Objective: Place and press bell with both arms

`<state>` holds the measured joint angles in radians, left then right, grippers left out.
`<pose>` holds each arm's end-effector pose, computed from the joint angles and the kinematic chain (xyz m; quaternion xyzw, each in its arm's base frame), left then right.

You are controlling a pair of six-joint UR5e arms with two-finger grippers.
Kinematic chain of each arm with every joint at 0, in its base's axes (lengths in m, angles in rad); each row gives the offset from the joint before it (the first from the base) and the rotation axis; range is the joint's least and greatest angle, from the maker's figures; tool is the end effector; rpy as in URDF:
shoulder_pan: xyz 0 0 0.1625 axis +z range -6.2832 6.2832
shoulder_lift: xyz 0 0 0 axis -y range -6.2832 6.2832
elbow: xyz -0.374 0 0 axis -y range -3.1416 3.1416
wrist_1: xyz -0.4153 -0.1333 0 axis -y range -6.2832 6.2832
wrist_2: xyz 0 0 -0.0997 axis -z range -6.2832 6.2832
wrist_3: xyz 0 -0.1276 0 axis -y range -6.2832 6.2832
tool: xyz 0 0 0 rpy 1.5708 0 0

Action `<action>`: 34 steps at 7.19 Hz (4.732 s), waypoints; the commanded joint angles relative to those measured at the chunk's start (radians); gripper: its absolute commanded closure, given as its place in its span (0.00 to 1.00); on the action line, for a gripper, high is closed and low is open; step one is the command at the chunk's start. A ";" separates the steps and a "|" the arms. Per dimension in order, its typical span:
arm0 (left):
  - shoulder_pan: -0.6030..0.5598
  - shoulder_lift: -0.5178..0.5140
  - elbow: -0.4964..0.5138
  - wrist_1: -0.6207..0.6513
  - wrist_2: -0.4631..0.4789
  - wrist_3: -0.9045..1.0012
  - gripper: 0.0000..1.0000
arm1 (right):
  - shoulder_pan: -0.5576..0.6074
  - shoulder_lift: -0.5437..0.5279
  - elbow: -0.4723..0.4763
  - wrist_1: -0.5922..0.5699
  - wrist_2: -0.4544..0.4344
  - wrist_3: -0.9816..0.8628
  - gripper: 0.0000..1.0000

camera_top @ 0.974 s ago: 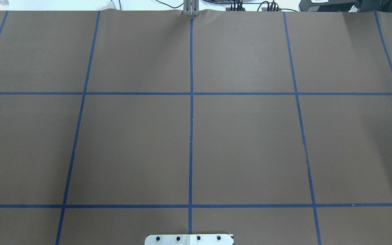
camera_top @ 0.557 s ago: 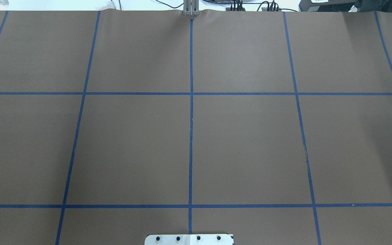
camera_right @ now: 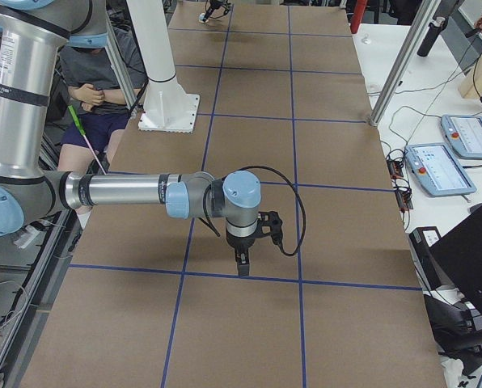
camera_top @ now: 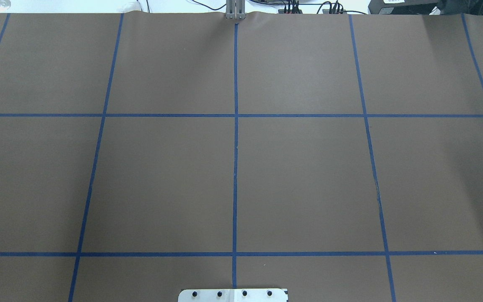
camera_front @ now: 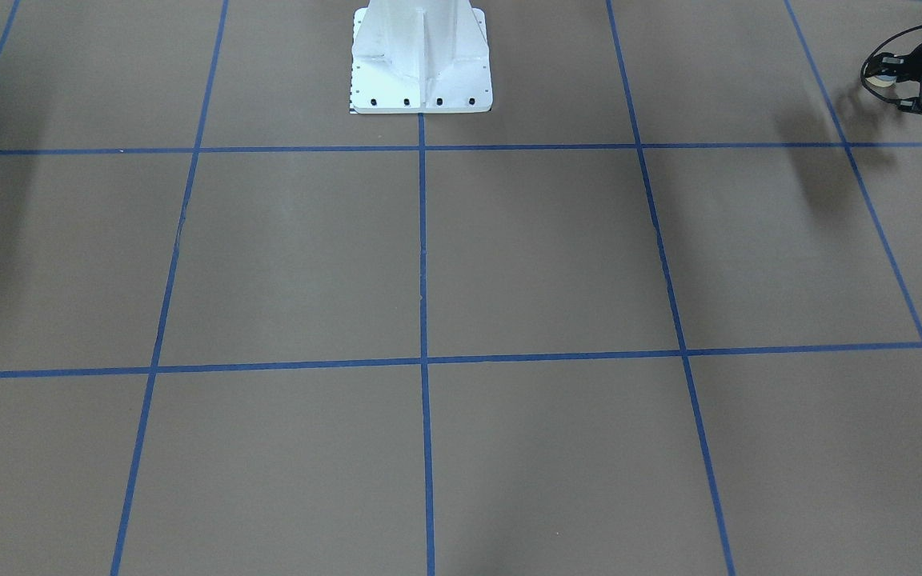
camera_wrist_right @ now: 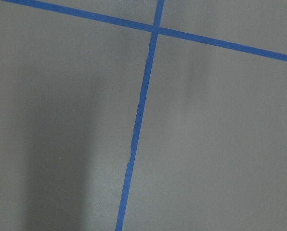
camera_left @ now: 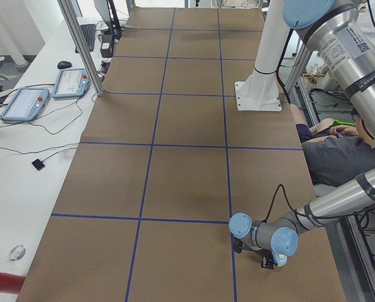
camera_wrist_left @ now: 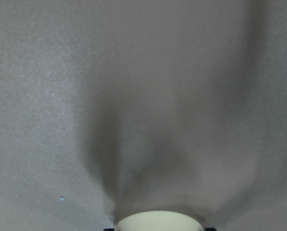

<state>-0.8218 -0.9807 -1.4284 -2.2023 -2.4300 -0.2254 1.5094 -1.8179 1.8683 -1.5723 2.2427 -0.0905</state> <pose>0.1035 -0.1652 0.8439 -0.2353 0.3461 0.2147 0.8825 0.0275 -0.4303 0.5991 0.0279 -0.3292 -0.0796 0.9405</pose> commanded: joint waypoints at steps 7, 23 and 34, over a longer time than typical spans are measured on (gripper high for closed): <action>-0.019 0.042 -0.210 0.010 -0.087 -0.009 0.84 | 0.000 0.006 -0.001 0.002 -0.003 0.000 0.00; -0.079 -1.364 -0.005 0.941 0.031 -0.304 0.93 | 0.000 0.012 -0.029 0.000 -0.014 0.014 0.00; 0.199 -1.684 0.451 0.628 0.111 -0.779 0.70 | 0.000 0.005 -0.031 0.000 -0.006 0.014 0.00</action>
<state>-0.6237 -2.6629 -0.9781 -1.5723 -2.3200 -1.0040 1.5094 -1.8123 1.8376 -1.5723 2.2364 -0.0767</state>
